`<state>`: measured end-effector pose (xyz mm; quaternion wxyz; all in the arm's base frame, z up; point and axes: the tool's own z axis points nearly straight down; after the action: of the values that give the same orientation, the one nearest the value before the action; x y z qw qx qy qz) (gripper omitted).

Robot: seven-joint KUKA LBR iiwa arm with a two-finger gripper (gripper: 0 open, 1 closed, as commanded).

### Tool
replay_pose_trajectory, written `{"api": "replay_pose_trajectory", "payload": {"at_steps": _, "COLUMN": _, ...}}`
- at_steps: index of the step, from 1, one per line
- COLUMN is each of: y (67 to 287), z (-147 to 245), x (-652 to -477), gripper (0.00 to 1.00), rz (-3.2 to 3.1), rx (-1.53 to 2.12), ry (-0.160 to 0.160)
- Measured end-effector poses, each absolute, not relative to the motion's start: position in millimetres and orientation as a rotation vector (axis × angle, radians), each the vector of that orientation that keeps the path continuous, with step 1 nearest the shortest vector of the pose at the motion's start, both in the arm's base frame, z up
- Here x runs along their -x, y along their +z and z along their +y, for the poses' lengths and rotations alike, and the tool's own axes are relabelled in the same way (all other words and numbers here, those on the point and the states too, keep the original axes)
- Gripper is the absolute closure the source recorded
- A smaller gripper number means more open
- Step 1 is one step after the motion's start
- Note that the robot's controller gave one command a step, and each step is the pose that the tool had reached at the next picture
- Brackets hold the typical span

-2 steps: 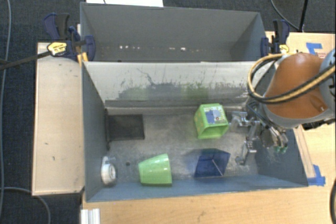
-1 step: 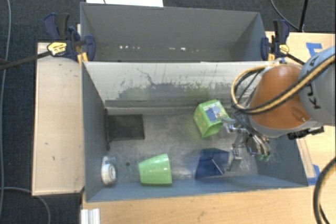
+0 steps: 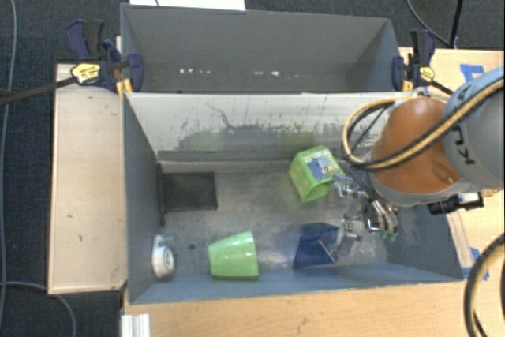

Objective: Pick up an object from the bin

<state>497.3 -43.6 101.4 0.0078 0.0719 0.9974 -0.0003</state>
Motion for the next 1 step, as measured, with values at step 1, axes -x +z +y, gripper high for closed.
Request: {"api": "replay_pose_trajectory", "payload": {"at_steps": 1, "y": 96.3, "z": -24.9, "x": -493.8, "gripper": 0.00, "rz": 3.113, "rx": -0.151, "ry": -0.025}}
